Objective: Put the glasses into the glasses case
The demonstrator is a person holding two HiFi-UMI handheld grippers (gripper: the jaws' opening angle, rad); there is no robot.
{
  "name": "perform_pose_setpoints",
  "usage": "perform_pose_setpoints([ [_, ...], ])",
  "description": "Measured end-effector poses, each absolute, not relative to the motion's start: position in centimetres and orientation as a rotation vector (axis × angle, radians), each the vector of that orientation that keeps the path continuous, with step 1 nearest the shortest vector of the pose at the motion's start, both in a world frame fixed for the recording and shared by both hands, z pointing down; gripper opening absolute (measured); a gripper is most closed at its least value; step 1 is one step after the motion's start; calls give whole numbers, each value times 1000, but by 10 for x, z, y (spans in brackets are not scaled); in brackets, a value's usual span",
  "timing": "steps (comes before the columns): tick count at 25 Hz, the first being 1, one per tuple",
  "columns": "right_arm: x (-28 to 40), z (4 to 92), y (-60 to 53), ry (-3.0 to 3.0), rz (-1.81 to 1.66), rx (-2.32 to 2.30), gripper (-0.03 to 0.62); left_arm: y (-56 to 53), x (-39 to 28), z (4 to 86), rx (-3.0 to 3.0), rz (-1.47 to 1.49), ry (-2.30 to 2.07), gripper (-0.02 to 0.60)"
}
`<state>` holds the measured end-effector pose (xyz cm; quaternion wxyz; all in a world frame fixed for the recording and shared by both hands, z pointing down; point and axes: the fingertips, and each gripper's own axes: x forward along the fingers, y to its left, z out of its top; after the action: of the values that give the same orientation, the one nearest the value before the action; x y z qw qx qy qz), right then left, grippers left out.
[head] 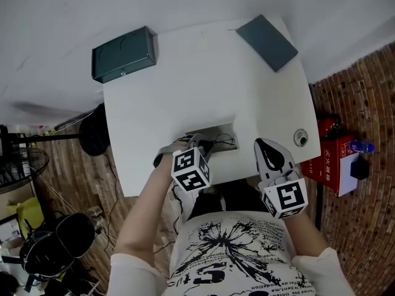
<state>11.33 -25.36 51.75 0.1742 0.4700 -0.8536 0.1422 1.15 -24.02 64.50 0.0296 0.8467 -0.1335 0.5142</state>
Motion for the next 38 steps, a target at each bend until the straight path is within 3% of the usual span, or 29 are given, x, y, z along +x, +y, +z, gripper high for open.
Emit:
perform_pose_setpoints([
  [8, 110, 515, -242, -2430, 387, 1288, 12, -229, 20, 659, 2531, 1704, -252, 21],
  [17, 103, 514, -243, -2416, 370, 1265, 12, -231, 21, 660, 2507, 1604, -244, 28],
  [25, 98, 513, -242, -2393, 385, 1254, 12, -242, 18, 651, 2573, 1525, -361, 128],
  [28, 101, 514, -242, -2370, 382, 1260, 12, -247, 17, 643, 2587, 1479, -397, 138],
  [35, 94, 498, -247, -2394, 330, 1252, 12, -251, 12, 606, 2622, 1306, -522, 103],
  [38, 98, 483, -252, -2407, 258, 1265, 12, -248, 9, 583, 2643, 1224, -618, 30],
])
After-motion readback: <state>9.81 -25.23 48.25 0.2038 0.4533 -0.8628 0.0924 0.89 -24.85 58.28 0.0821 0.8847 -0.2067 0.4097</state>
